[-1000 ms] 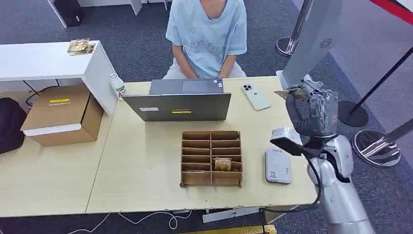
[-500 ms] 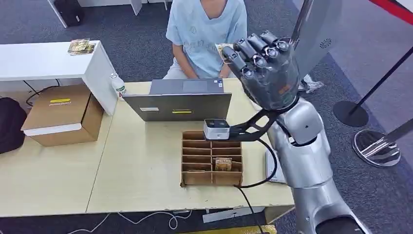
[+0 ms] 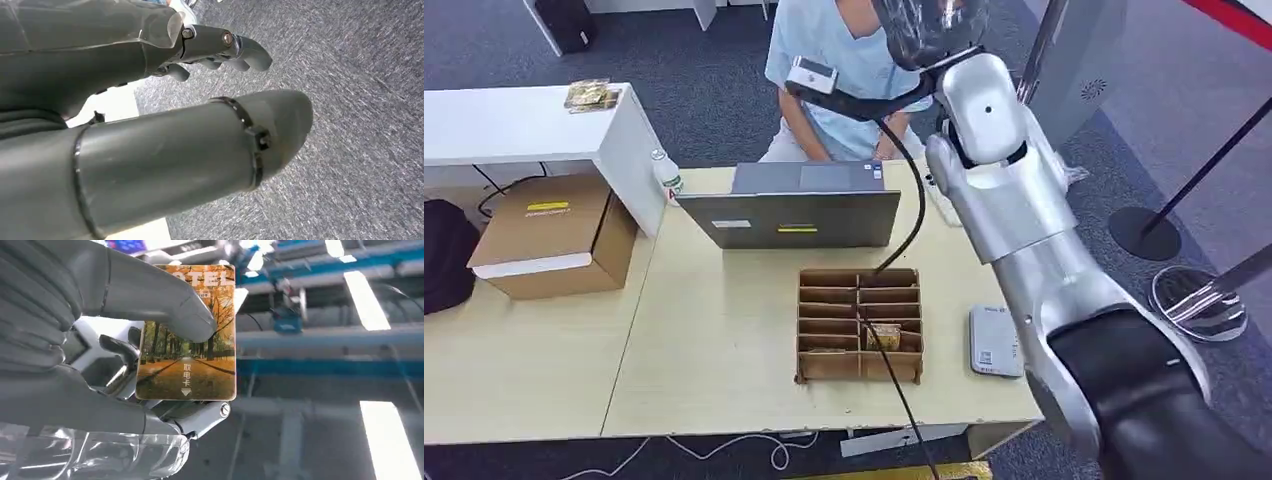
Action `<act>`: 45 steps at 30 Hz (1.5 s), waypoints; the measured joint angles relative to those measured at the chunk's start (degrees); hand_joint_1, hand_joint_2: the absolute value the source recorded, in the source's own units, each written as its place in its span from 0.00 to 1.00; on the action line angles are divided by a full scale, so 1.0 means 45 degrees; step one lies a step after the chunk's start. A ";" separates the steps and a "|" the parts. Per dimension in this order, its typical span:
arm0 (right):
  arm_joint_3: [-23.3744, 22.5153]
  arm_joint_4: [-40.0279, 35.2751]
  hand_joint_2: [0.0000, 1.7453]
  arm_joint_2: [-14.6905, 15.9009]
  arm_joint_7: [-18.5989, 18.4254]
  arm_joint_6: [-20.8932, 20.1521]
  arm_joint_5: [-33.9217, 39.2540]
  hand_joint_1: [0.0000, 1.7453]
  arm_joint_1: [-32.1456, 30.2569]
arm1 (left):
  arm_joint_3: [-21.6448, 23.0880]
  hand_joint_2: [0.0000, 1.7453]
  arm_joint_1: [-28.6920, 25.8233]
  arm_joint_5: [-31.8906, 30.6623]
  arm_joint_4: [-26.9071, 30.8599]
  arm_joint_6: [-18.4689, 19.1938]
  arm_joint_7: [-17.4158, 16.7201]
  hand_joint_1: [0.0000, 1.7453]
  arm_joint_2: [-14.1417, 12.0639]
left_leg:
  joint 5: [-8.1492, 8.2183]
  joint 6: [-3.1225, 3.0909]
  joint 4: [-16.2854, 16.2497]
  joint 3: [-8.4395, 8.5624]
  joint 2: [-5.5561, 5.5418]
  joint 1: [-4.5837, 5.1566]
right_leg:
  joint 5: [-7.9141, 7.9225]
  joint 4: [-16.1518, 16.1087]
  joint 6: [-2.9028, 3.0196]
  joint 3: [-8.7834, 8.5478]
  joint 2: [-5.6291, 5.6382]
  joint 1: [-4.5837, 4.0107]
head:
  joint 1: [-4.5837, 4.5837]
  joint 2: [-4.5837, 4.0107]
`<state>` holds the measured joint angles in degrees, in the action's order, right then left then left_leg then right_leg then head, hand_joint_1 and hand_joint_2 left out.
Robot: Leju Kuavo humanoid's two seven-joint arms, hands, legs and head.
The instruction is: Pass the card to the sensor for recognition and then transmit it.
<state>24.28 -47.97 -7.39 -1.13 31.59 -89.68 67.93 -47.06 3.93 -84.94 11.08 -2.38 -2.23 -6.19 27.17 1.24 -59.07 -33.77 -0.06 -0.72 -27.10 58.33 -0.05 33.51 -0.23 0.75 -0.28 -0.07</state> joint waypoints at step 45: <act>-0.1301 0.5634 1.00 0.0704 -0.1415 -0.8647 0.0976 1.00 0.2532 | 0.0345 0.00 -0.0026 0.0000 0.0000 0.0379 0.0122 0.00 -0.0165 | 0.0002 0.0001 -0.0004 0.0001 0.0007 0.0000 | 0.0002 -0.0007 -0.0001 0.0008 0.0011 0.0000 | 0.0000 0.0000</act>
<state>18.43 -22.62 -4.22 -7.50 -7.32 -85.29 79.33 -45.51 3.81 -84.94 11.08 -0.68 -1.68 -6.93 27.18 1.24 -59.09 -33.77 -0.03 -0.72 -27.09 58.30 -0.05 33.54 -0.18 0.75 -0.28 -0.07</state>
